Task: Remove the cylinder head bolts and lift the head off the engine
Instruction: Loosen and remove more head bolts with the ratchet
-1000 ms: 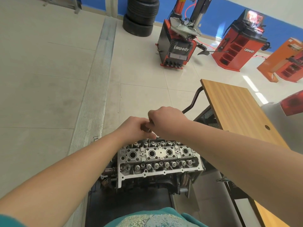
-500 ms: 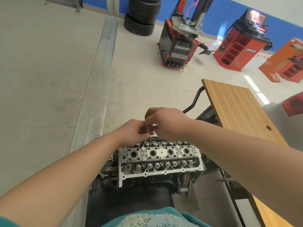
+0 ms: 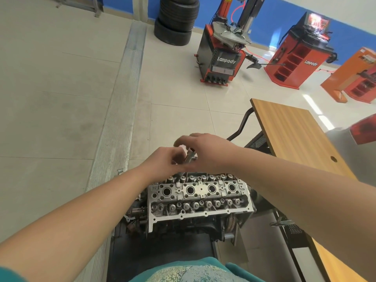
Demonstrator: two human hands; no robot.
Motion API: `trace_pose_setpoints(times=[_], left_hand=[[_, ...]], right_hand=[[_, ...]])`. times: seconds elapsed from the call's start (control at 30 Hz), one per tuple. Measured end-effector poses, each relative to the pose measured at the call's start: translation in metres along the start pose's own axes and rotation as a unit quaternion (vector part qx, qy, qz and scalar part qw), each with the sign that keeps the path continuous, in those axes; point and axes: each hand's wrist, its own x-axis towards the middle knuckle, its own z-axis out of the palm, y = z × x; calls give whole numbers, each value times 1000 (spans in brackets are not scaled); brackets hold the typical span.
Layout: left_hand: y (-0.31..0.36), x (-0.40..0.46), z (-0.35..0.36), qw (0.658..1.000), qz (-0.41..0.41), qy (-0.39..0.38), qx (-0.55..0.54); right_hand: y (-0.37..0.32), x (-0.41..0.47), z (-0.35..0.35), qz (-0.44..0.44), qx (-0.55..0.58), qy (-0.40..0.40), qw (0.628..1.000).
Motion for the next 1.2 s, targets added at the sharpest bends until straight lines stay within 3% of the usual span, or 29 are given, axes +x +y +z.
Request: trace_pose_setpoints(times=[0.1, 0.27, 0.33, 0.47, 0.63, 0.8, 0.97, 1.13, 1.2], left_hand=[[3, -2, 3, 1000, 19, 7, -24], [0, -5, 6, 999, -17, -21, -47], [0, -3, 3, 998, -23, -12, -56], [4, 0, 4, 999, -5, -8, -53], [-3, 3, 5, 999, -18, -28, -25], [-1, 8, 8, 1000, -8, 11, 6], [-11, 5, 6, 999, 4, -20, -32], [-10, 10, 6, 1000, -7, 13, -23], [-11, 10, 10, 999, -7, 3, -32]], right_hand=[[-2, 6, 5, 92, -71, 2, 993], [3, -3, -4, -31, -41, -20, 998], [0, -4, -6, -17, 5, 4, 1000], [-1, 5, 1, 68, -52, 4, 996], [0, -4, -5, -45, -13, -12, 999], [-4, 4, 2, 81, -66, 7, 994], [-1, -1, -4, -9, -33, -23, 999], [-4, 5, 6, 75, -37, 34, 996], [-3, 7, 9, 54, -66, 41, 996]])
